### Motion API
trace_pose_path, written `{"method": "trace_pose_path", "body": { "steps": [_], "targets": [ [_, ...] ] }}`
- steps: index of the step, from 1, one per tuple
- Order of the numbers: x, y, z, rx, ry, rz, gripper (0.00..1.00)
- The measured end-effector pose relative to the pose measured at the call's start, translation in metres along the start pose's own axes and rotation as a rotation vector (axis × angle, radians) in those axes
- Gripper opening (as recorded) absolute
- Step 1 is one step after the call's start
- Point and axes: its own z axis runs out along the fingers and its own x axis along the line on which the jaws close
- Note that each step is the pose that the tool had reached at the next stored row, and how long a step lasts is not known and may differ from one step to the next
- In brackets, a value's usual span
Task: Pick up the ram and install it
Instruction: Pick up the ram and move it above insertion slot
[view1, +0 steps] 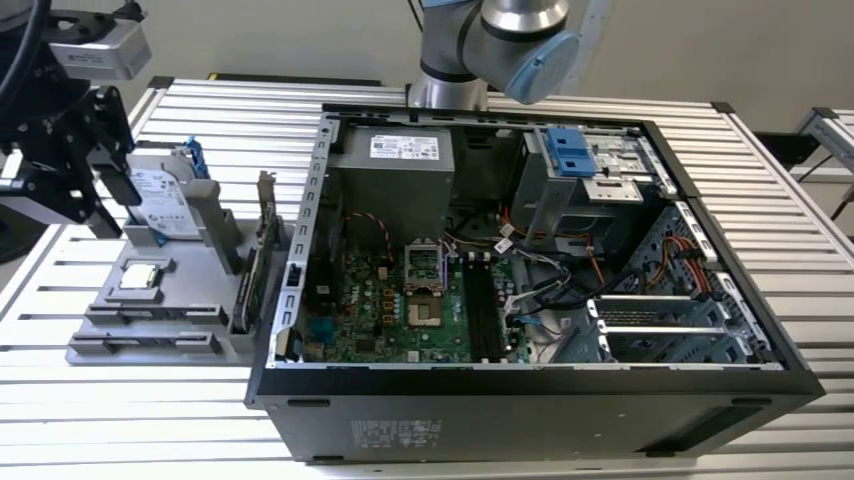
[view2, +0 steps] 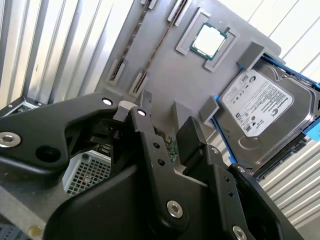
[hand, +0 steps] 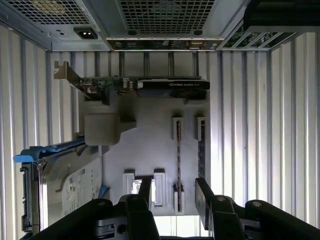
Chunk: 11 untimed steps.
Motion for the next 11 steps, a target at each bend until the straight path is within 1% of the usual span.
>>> {"method": "trace_pose_path", "body": {
  "steps": [11],
  "targets": [
    [0.0001,-0.0003,0.0058,-0.0001,0.0000,0.000,1.00]
  ]
}}
